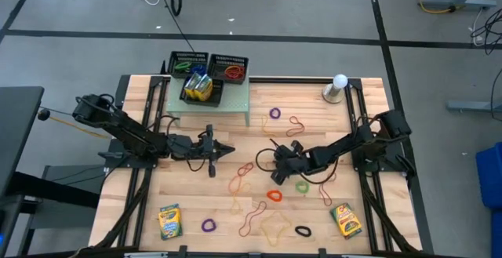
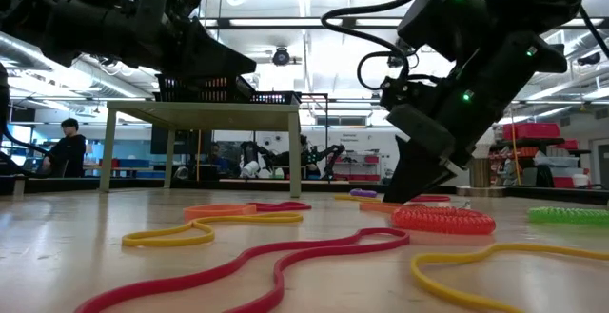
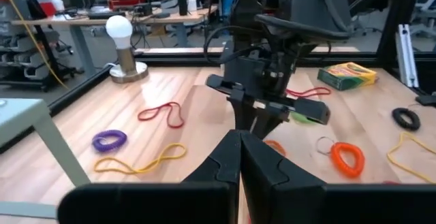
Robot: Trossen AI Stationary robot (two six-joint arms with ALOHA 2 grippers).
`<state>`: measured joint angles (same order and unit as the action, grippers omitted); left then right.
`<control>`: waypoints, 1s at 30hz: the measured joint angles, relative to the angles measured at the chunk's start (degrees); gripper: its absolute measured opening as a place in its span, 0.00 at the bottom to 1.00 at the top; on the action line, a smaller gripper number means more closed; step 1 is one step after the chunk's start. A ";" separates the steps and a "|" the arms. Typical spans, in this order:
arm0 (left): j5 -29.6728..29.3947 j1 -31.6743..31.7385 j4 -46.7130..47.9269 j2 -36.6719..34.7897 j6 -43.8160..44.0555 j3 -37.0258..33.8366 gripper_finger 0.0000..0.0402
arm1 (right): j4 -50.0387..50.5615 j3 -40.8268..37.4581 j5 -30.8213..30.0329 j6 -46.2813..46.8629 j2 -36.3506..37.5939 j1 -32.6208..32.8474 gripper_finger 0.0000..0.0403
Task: Pick & Place Office Desk Supplies
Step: Put the orange rubber band into the top right black bin
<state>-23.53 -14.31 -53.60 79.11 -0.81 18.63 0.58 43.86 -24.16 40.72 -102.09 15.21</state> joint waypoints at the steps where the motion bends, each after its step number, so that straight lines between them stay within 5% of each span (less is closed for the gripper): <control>1: 0.02 0.00 0.00 0.00 0.18 0.00 0.02 | -0.02 -0.02 -0.06 -0.25 0.05 0.19 0.14; 6: -0.07 0.02 -0.07 0.00 -0.51 0.00 0.02 | -0.01 -0.11 0.92 -0.67 0.58 0.34 0.12; 18: 0.00 0.02 -0.07 0.00 -0.51 0.02 0.02 | 0.94 -0.28 1.73 -3.83 2.47 1.14 0.34; 30: 0.00 0.02 -0.15 0.00 -0.49 0.07 0.02 | 2.23 -0.28 1.83 -5.23 2.17 2.81 0.29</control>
<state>-23.53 -14.28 -53.76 79.11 -1.30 18.70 2.80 43.57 -22.33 35.49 -99.92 18.02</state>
